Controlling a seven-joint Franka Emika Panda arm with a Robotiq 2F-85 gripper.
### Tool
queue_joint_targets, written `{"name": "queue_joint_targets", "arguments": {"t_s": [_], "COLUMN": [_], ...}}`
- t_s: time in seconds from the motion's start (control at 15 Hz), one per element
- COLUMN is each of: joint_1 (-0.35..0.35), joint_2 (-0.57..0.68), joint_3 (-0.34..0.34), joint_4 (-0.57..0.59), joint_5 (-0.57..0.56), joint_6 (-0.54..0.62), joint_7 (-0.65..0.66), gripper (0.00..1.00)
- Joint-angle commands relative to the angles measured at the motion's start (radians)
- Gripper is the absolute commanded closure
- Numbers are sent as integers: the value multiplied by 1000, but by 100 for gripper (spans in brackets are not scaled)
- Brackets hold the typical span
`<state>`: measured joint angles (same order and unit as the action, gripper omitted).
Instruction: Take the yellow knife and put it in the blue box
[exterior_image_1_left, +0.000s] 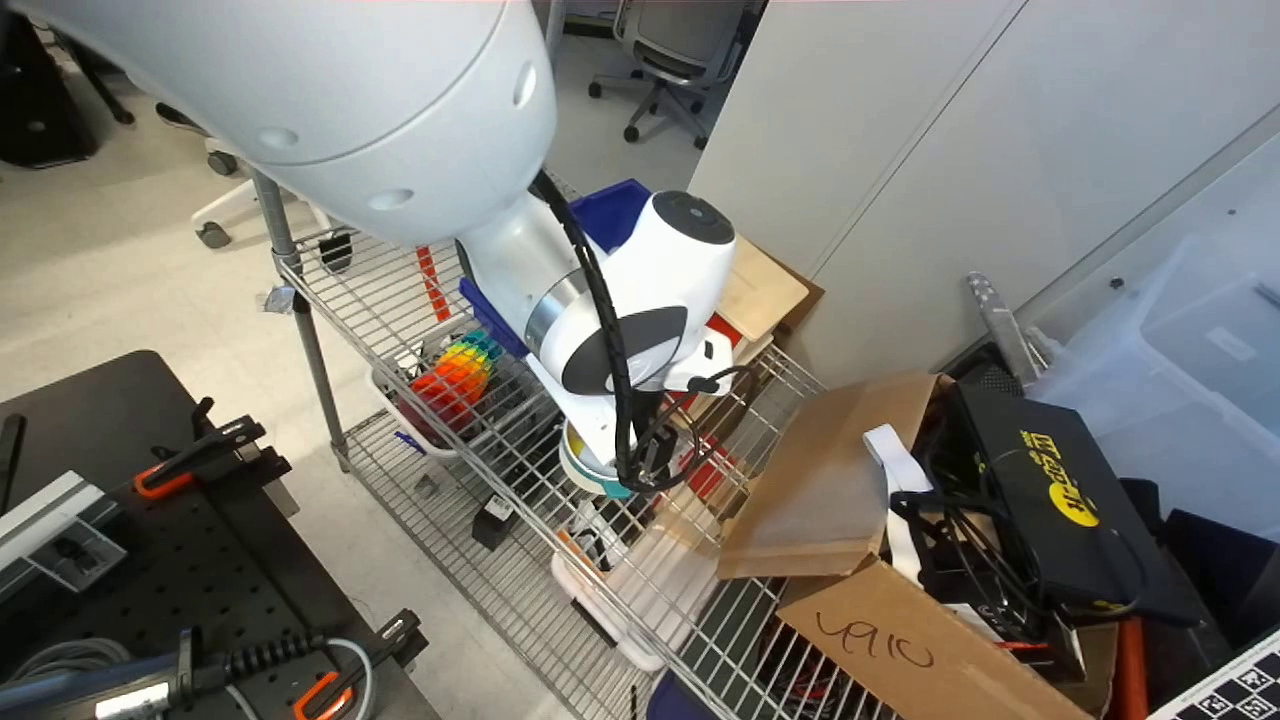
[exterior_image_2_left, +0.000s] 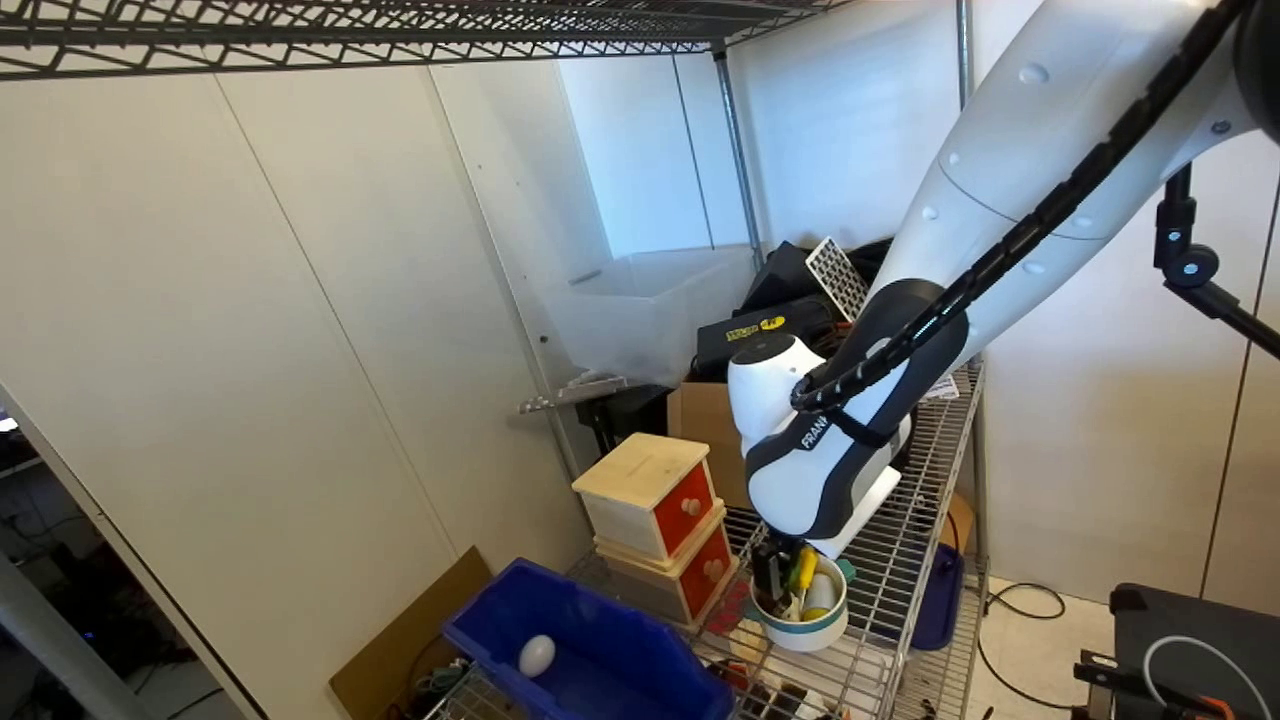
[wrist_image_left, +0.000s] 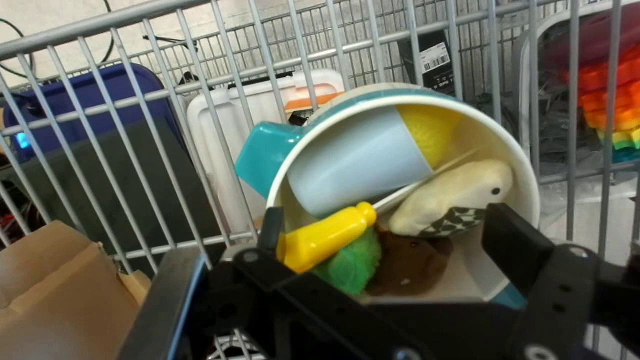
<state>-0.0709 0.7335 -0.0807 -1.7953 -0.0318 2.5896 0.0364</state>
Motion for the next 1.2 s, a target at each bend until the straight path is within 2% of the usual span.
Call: {"name": "queue_joint_targets", "arguments": {"t_s": [0.0,0.27,0.67,1.13], "joint_1": [-1,-6,23,32], "joint_2": [15,-2,-14,-18], "joint_3": [0,10,-6,-19], "joint_4": [23,11,-14,-44], "joint_5": [12,48,78,102], "joint_6": [12,16,81,103], "joint_7": [11,48,158,243], "gripper": [0,0,0,0]}}
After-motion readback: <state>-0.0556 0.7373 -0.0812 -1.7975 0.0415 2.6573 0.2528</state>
